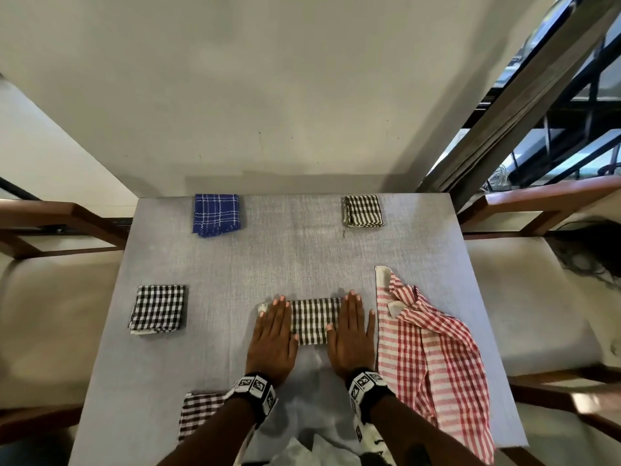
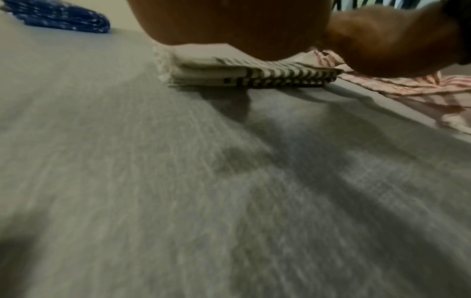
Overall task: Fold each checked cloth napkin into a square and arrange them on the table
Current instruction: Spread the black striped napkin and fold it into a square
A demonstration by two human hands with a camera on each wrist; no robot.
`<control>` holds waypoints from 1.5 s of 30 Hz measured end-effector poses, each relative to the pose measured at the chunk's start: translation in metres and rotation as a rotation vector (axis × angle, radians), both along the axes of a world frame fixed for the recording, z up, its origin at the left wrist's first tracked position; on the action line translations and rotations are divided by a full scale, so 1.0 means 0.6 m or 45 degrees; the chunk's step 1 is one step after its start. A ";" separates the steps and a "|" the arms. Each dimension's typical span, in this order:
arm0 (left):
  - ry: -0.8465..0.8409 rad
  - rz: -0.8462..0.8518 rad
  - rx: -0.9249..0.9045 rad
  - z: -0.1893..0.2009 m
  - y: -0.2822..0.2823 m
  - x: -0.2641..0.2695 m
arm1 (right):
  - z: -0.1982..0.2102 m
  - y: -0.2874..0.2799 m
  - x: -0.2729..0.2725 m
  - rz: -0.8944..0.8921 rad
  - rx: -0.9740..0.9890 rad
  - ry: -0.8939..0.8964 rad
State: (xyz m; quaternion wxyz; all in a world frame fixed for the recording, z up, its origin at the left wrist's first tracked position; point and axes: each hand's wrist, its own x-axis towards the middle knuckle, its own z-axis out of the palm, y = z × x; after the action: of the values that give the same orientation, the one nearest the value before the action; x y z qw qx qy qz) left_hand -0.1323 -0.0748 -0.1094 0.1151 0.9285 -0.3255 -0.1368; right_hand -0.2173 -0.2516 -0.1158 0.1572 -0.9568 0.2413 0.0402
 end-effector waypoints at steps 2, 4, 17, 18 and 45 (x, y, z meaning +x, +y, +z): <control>0.016 -0.068 -0.006 0.004 -0.017 0.002 | 0.008 0.016 0.013 0.161 0.058 -0.020; 0.052 -0.097 0.025 -0.001 -0.034 0.007 | 0.001 0.037 0.028 0.292 0.190 -0.069; 0.062 0.157 0.118 -0.017 0.017 0.032 | -0.014 0.033 0.018 0.252 0.137 0.008; 0.059 0.156 0.127 -0.015 0.015 0.032 | -0.015 0.026 0.012 0.201 0.145 0.011; 0.044 -0.114 0.195 -0.006 0.015 0.055 | -0.017 -0.035 0.034 0.225 0.062 0.043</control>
State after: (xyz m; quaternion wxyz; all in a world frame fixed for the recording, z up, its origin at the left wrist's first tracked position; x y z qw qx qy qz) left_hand -0.0994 -0.0661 -0.1129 0.0434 0.9166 -0.3531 -0.1824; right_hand -0.1971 -0.2728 -0.1260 0.1721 -0.9695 0.1573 0.0758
